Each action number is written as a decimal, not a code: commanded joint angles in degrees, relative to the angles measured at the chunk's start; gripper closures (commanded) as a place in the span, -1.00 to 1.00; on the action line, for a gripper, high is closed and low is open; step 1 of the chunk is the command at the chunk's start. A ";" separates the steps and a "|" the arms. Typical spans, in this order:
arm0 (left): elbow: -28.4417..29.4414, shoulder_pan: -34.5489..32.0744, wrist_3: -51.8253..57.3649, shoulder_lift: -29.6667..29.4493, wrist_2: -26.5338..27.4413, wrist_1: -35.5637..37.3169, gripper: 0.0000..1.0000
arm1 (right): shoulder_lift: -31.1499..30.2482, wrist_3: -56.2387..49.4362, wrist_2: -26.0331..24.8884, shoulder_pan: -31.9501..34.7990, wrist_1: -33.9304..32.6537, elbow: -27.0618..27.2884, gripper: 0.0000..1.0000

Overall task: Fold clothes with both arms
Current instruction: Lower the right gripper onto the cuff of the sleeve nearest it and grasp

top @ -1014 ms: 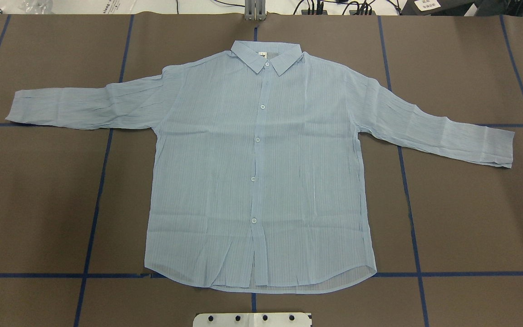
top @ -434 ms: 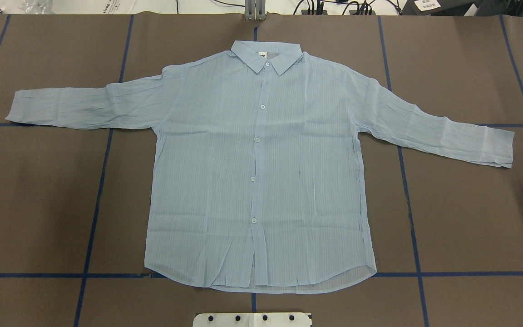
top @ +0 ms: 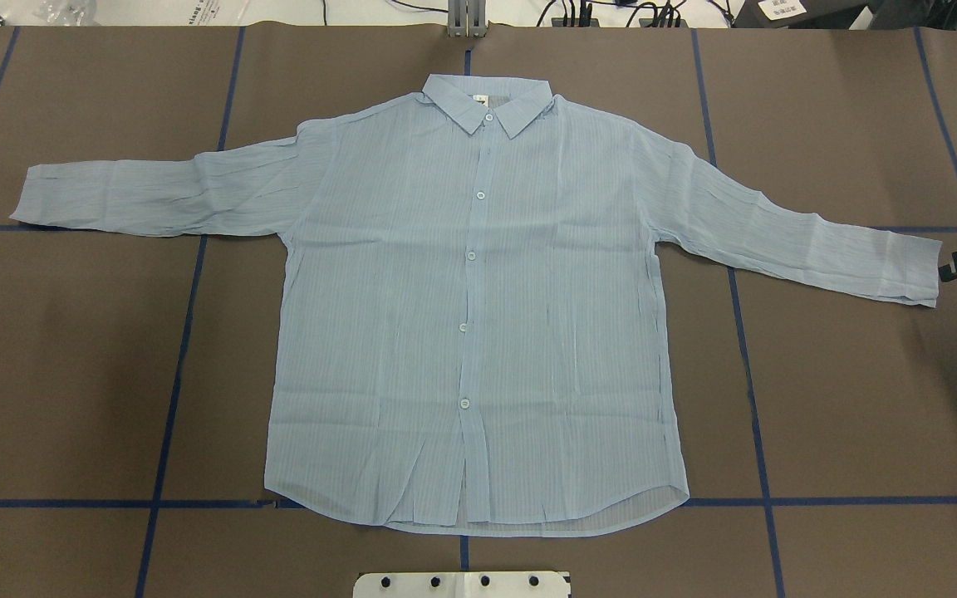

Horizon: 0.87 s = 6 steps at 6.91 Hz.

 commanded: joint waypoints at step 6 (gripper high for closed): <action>-0.26 0.08 0.01 0.31 -0.06 -1.06 -0.99 | 3.42 0.41 -2.42 -4.30 -0.96 -4.81 -0.66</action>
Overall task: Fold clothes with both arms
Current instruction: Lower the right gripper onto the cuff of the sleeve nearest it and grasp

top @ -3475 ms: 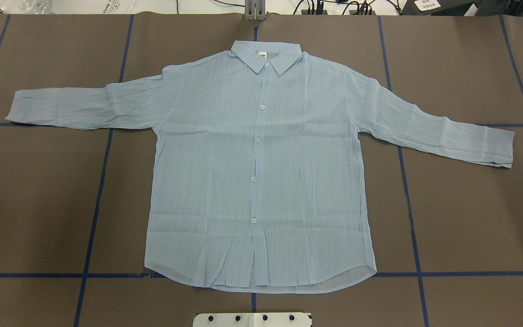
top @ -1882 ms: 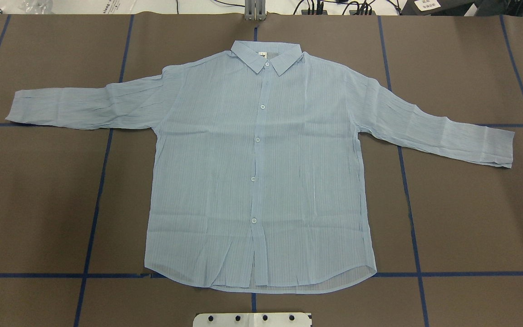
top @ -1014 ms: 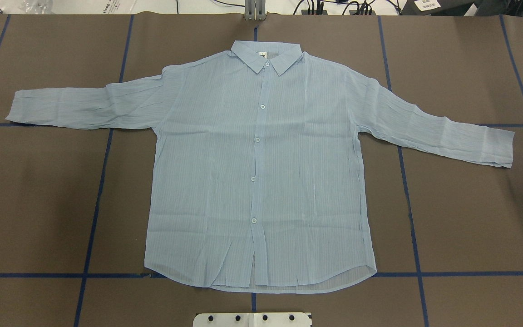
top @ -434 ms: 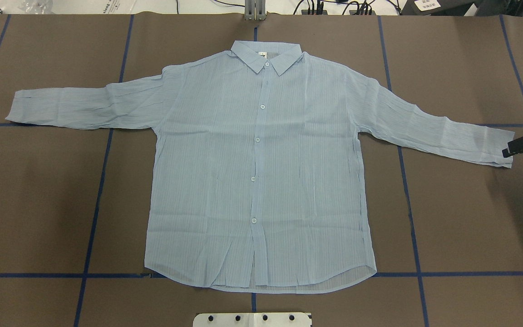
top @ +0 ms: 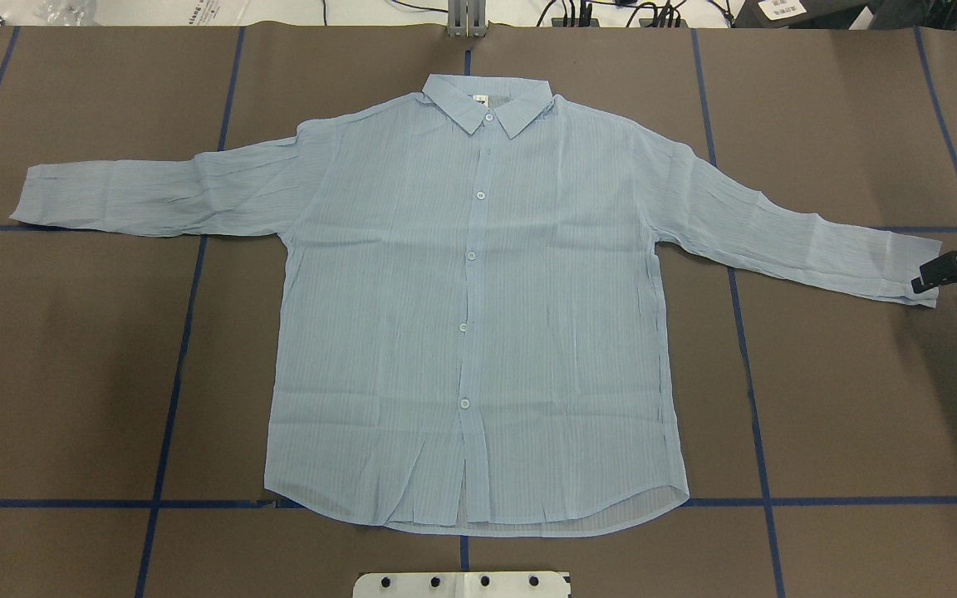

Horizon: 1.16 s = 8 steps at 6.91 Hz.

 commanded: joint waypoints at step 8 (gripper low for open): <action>-0.33 0.00 -0.09 0.20 -0.01 0.01 -0.99 | 1.08 -0.27 0.69 0.54 -1.66 -0.65 -0.01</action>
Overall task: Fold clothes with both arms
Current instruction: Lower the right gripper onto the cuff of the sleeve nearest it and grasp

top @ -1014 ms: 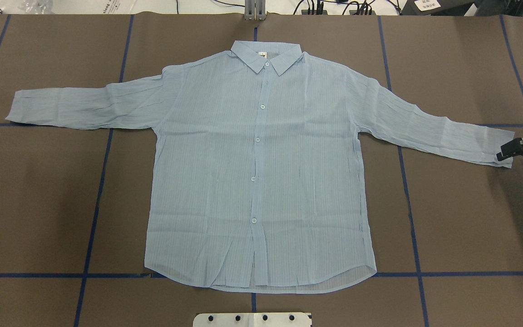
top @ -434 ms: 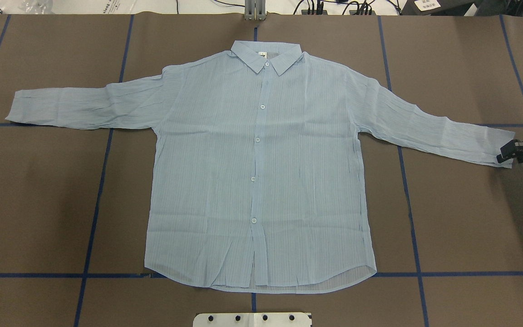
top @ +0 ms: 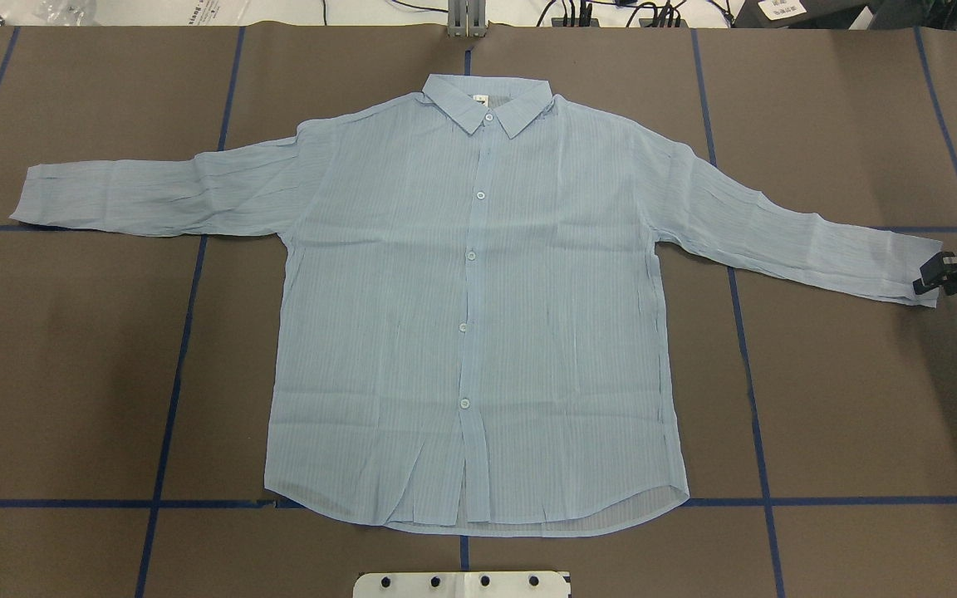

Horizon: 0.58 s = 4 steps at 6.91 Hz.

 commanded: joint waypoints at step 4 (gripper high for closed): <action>0.08 0.00 0.00 0.06 0.00 0.00 -0.99 | 0.09 0.17 -0.62 -0.24 -0.20 -0.38 0.05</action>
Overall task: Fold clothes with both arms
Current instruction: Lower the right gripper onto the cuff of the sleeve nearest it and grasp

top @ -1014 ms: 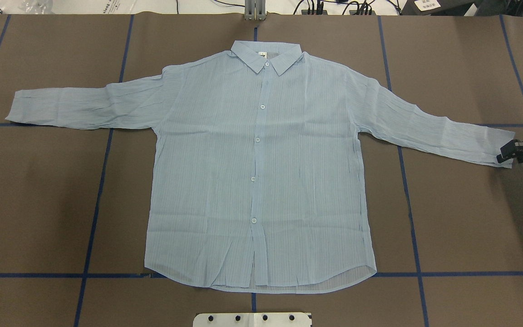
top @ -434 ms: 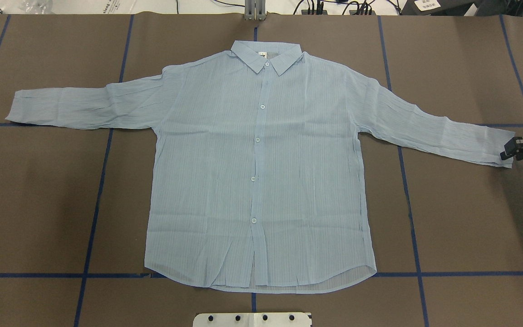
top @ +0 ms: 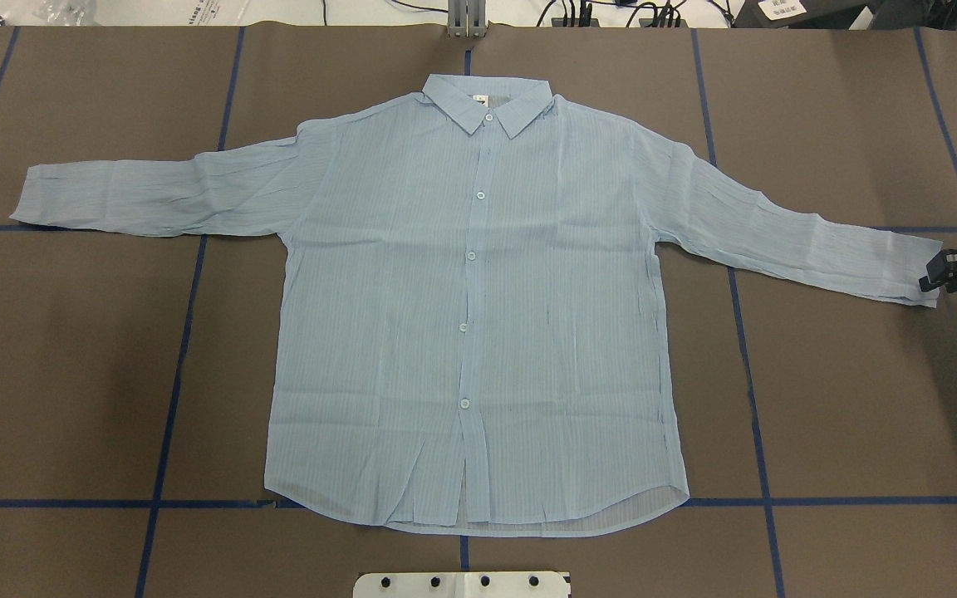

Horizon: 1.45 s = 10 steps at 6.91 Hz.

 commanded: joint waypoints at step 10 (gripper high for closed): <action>-0.09 0.00 0.00 0.00 0.00 0.00 -0.99 | 0.35 0.42 0.02 2.40 0.26 1.45 1.00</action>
